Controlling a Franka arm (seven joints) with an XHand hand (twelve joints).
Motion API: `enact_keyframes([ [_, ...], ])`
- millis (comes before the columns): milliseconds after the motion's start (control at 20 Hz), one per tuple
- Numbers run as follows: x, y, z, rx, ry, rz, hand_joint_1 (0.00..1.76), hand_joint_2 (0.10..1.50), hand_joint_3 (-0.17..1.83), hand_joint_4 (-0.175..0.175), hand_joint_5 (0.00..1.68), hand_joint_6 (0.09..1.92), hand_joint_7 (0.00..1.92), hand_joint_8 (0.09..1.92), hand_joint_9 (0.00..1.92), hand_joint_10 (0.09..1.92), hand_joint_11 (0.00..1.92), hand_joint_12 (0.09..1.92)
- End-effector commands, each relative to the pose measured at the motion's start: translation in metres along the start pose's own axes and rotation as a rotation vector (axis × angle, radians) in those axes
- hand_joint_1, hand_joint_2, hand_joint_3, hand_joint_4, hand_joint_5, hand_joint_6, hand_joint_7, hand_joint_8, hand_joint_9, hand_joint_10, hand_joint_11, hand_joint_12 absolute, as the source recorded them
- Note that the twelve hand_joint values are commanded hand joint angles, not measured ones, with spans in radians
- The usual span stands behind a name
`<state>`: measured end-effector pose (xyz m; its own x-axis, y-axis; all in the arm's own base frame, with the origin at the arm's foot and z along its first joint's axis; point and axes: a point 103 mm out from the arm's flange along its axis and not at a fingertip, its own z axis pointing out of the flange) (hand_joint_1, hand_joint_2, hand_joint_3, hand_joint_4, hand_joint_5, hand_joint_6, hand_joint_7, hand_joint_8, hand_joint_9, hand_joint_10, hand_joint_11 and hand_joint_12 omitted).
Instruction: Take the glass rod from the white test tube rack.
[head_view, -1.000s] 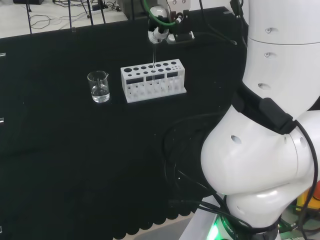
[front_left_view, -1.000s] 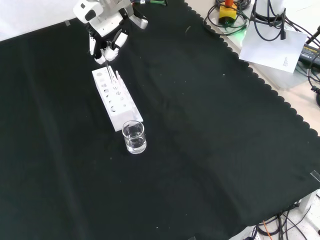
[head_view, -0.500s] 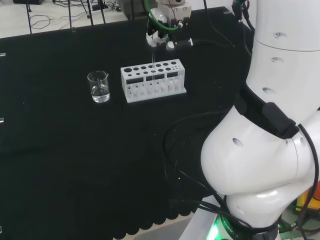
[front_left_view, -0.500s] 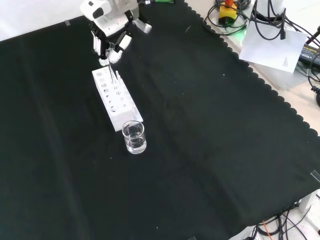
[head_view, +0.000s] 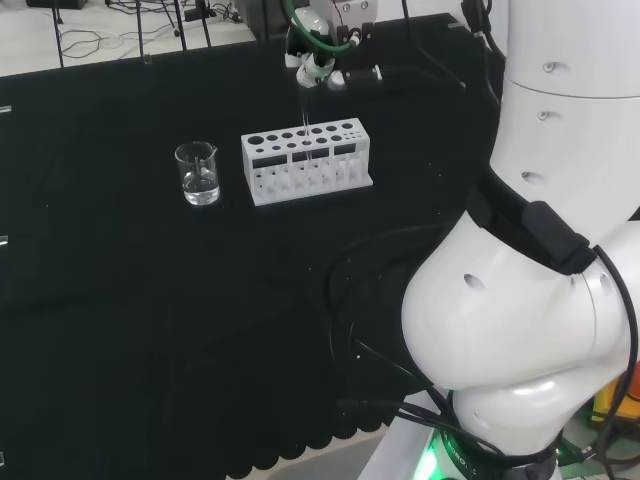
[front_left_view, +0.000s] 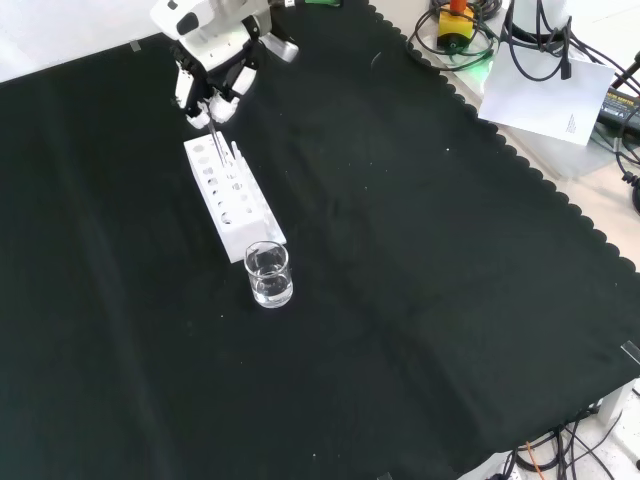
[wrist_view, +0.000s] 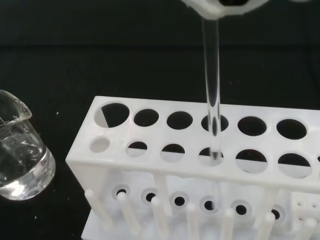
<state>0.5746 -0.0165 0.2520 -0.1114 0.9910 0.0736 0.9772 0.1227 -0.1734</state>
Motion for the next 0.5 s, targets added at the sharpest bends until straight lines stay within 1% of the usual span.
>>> enact_keyframes([
  [50,-0.0058,-0.0006,0.0005,0.04,0.014,0.019,1.45,0.94,-0.17,-0.175,0.54,1.01,0.8,0.95,1.63,0.59,1.69,0.44],
  [250,-0.0082,-0.0015,0.0007,0.043,0.008,0.023,1.45,0.96,-0.17,-0.175,0.62,1.0,0.85,0.97,1.64,0.65,1.7,0.44],
  [400,-0.0048,-0.001,0.0021,0.049,0.012,0.01,1.44,0.97,-0.17,-0.175,0.64,1.0,0.86,0.97,1.64,0.66,1.71,0.44],
  [500,0.0001,0.001,0.0032,0.064,0.011,0.001,1.44,0.97,-0.17,-0.175,0.64,0.99,0.86,0.97,1.64,0.66,1.71,0.44],
])
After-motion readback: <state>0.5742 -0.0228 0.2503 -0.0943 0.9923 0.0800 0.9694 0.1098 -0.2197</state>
